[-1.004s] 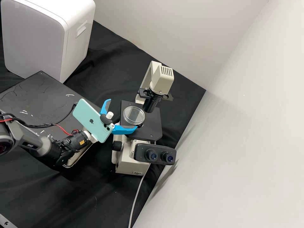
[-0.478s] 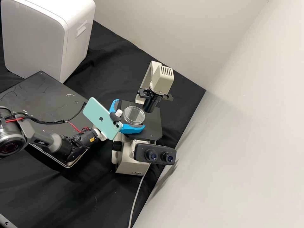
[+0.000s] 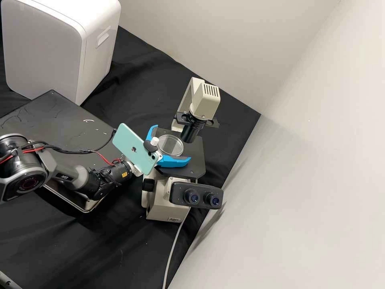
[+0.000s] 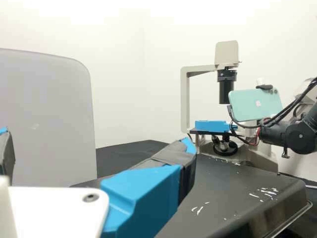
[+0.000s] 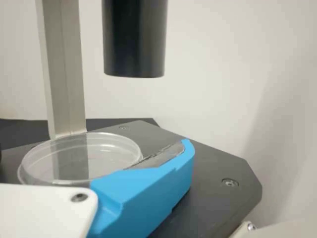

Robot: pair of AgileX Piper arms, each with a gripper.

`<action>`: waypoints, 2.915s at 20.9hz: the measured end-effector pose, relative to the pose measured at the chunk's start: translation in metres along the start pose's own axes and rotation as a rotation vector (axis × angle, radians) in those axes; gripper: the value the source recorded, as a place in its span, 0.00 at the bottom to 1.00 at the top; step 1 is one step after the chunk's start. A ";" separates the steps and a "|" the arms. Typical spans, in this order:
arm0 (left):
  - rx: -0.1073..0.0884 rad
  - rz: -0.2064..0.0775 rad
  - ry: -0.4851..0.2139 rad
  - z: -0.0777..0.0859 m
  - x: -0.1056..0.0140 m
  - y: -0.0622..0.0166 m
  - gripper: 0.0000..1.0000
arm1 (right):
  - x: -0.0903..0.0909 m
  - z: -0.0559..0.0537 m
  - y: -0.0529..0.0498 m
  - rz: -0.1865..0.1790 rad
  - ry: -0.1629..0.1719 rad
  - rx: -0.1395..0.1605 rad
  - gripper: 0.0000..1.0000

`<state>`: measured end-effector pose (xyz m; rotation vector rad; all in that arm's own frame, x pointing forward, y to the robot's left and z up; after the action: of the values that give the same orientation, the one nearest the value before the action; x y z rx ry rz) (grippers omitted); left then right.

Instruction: Place the petri dish on the bench

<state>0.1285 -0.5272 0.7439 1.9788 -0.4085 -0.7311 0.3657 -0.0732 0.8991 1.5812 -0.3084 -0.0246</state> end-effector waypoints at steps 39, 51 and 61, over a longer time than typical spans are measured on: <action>0.001 -0.005 0.002 0.000 0.000 -0.0008 1.00 | 0.008 0.001 -0.003 0.017 -0.002 0.035 0.00; 0.001 -0.011 0.004 -0.001 0.001 -0.0020 1.00 | 0.008 0.001 -0.003 0.017 -0.002 0.036 0.00; 0.001 -0.011 0.004 -0.001 0.001 -0.0020 1.00 | 0.008 0.001 -0.003 0.017 -0.002 0.036 0.00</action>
<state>0.1294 -0.5262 0.7422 1.9845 -0.3962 -0.7342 0.3742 -0.0754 0.8976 1.6146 -0.3255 -0.0073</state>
